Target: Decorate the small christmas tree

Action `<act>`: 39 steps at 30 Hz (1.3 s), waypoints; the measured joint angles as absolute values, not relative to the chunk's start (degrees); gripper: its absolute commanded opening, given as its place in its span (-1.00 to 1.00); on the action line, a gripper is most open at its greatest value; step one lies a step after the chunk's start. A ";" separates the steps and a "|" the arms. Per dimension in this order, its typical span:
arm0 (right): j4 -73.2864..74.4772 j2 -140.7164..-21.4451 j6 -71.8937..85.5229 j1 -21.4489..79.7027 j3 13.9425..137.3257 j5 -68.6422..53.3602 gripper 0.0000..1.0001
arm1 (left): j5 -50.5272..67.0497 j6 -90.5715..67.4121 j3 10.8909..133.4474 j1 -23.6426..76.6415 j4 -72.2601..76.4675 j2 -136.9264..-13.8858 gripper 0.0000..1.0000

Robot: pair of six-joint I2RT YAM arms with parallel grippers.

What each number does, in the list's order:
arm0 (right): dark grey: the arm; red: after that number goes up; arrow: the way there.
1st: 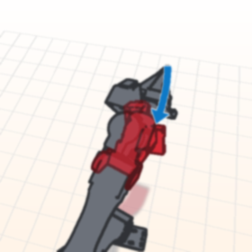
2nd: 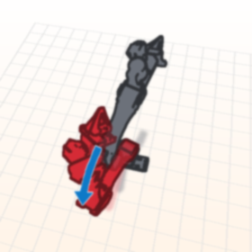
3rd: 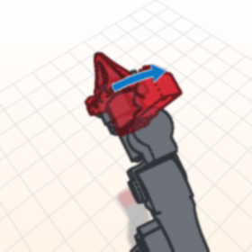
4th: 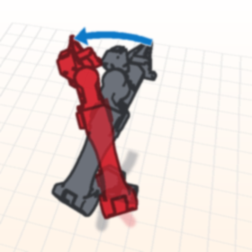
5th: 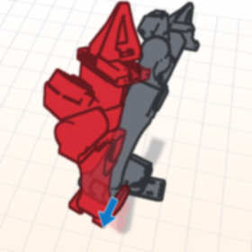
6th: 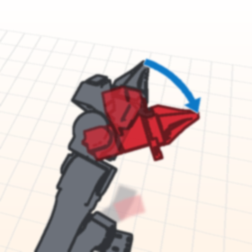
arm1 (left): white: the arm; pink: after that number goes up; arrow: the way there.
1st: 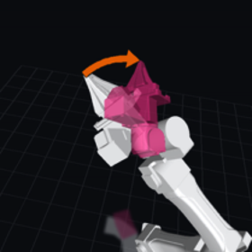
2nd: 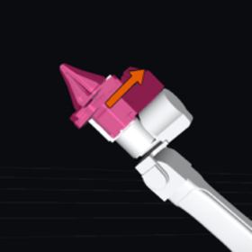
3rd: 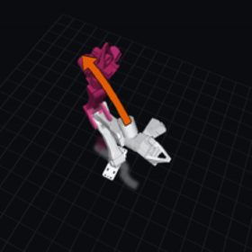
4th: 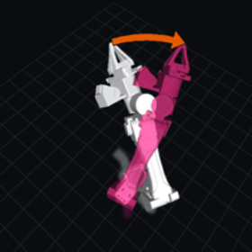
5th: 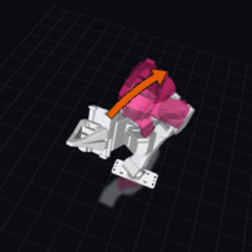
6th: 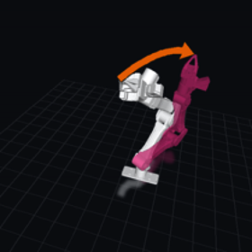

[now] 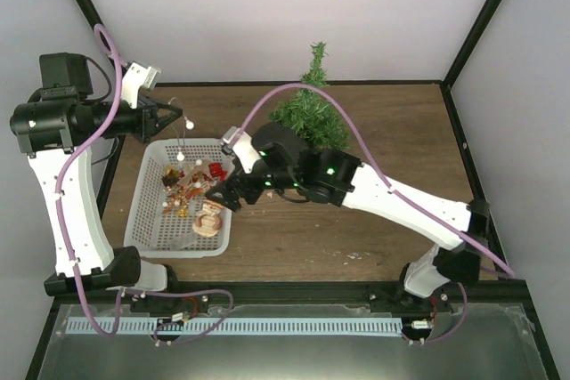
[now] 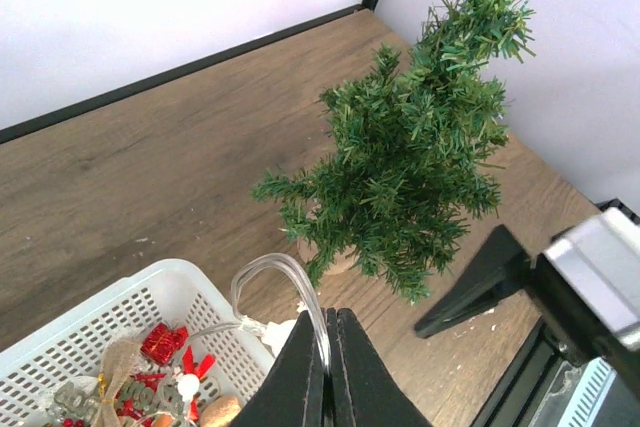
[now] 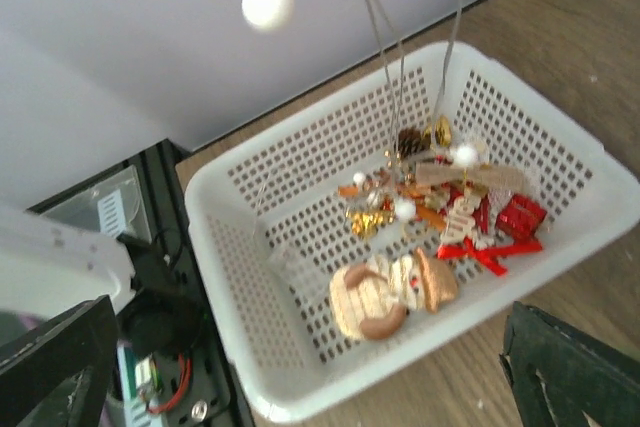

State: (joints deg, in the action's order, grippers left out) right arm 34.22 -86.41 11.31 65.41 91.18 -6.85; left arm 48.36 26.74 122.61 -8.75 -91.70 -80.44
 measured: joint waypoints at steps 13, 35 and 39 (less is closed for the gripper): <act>30.70 -100.64 7.35 65.41 103.15 -0.82 0.98 | 50.94 25.39 122.54 -8.75 -91.83 -80.16 -1.00; 25.17 -109.93 8.95 64.86 112.12 0.03 -0.87 | 55.59 23.40 117.51 -8.86 -91.07 -76.53 -1.00; 24.69 -108.53 9.76 64.62 111.02 -0.75 -0.99 | 55.64 22.68 117.54 -8.86 -90.19 -76.38 -1.00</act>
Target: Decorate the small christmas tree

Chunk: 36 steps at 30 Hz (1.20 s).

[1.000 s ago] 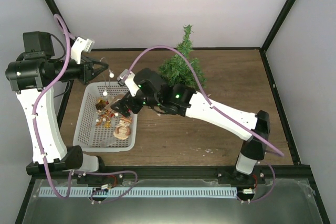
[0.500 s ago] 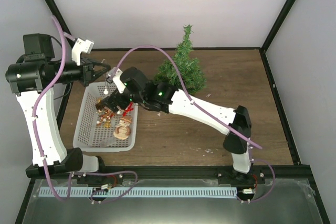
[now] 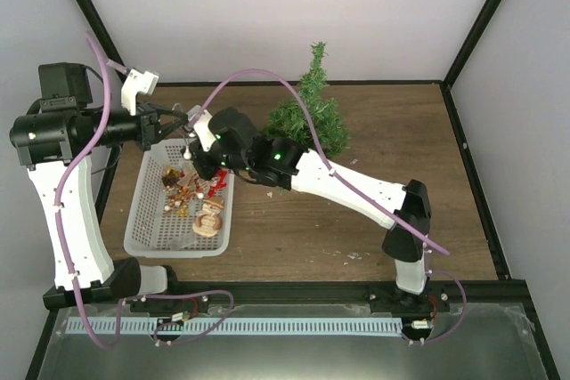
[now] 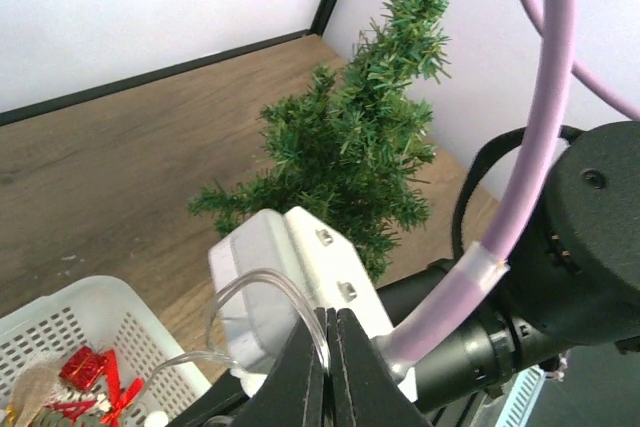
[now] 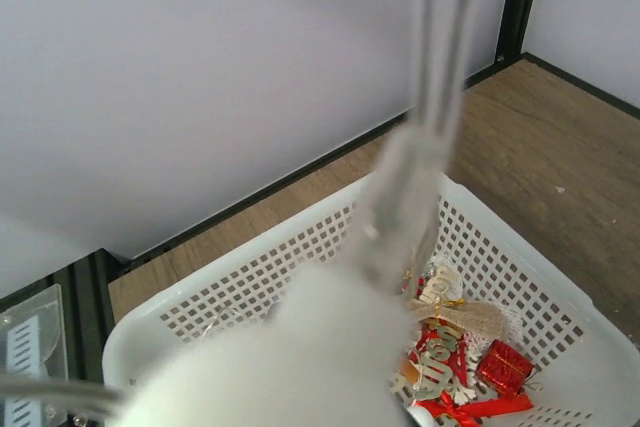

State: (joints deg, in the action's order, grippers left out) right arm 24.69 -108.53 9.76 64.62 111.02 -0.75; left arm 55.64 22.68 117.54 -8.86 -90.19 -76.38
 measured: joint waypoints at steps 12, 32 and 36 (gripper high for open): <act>22.15 -100.79 10.68 64.58 104.68 -6.31 -0.99 | 49.95 20.05 117.58 -9.15 -86.72 -77.36 -1.00; 17.28 -102.24 13.76 62.28 114.45 -32.95 -0.99 | 48.23 19.20 120.55 -9.56 -85.67 -80.82 -1.00; 16.58 -103.28 15.27 60.90 116.44 -37.69 -0.99 | 47.62 18.57 120.66 -9.72 -85.56 -81.56 -1.00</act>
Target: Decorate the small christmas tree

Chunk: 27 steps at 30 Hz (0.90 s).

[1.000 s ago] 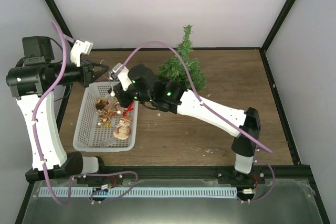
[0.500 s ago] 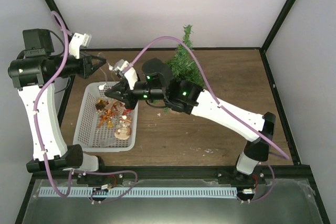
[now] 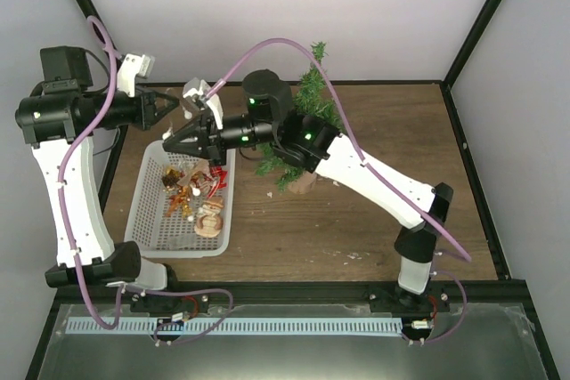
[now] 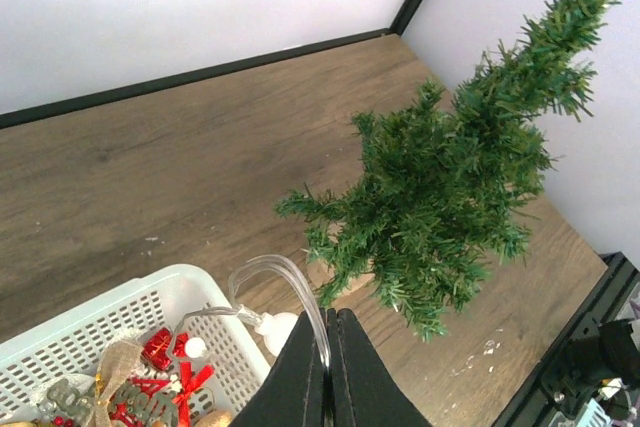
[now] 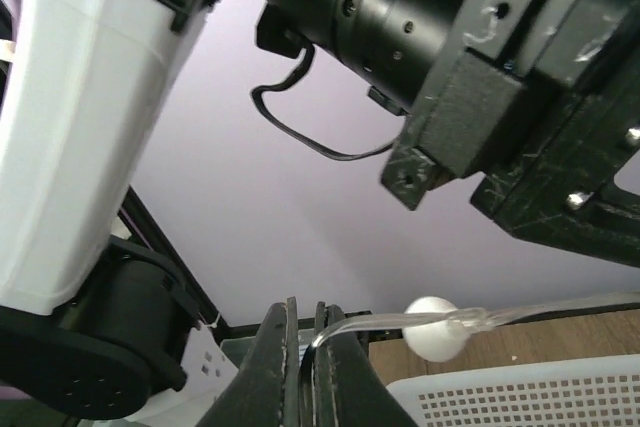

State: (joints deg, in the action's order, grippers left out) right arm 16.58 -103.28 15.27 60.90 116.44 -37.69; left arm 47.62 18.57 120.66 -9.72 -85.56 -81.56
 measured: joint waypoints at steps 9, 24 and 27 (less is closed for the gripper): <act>19.51 -103.59 16.19 60.01 122.65 -40.88 -0.99 | 46.44 16.78 124.70 -12.01 -84.79 -86.32 -1.00; 21.78 -103.48 17.87 58.54 130.56 -44.05 -0.99 | 42.00 15.16 127.96 -14.24 -79.81 -88.97 -1.00; 21.96 -103.18 17.87 57.78 130.56 -44.38 -0.99 | 40.86 14.92 128.27 -14.35 -78.59 -88.97 -1.00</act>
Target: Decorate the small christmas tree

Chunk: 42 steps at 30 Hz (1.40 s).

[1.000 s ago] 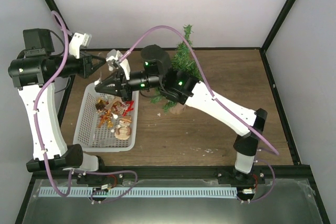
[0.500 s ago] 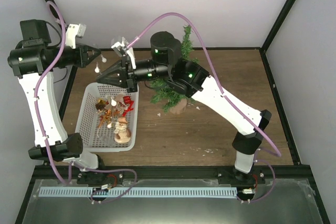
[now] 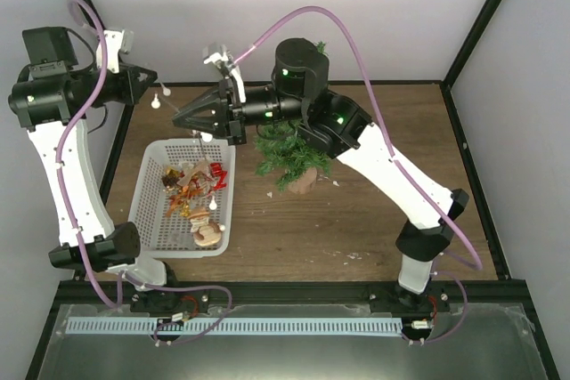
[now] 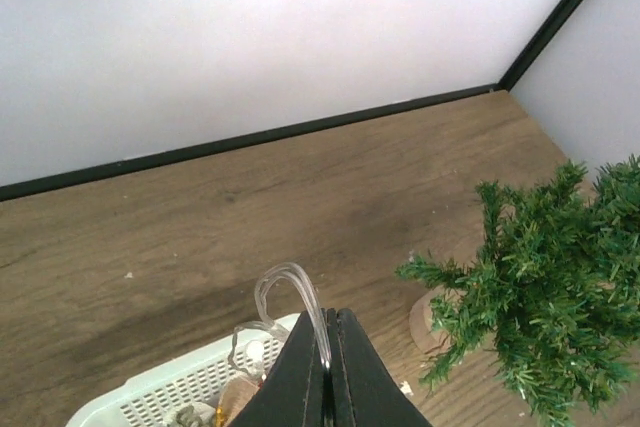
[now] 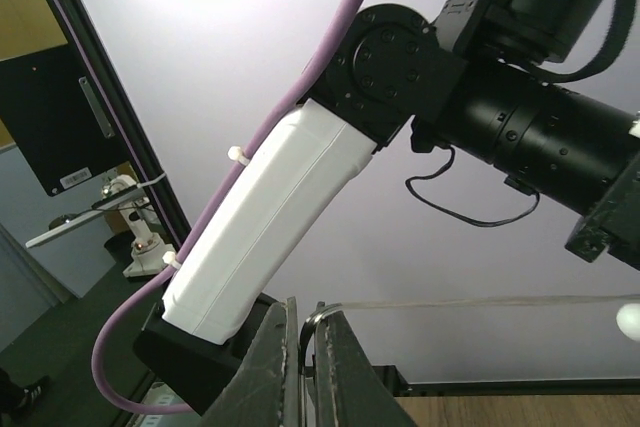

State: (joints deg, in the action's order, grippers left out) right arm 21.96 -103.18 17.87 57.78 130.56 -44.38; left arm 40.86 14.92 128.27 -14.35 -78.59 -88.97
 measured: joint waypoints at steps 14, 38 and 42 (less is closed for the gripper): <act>24.43 -94.50 17.82 54.02 130.56 -40.86 -0.99 | 39.68 11.79 137.91 -14.55 -71.72 -86.52 -1.00; 24.43 -85.62 17.21 53.39 125.01 -36.36 -0.32 | 37.39 10.24 141.32 -14.98 -54.96 -78.13 -1.00; 25.23 -85.10 16.45 53.47 117.71 -34.35 0.05 | 37.56 10.33 141.21 -14.98 -54.98 -77.82 -1.00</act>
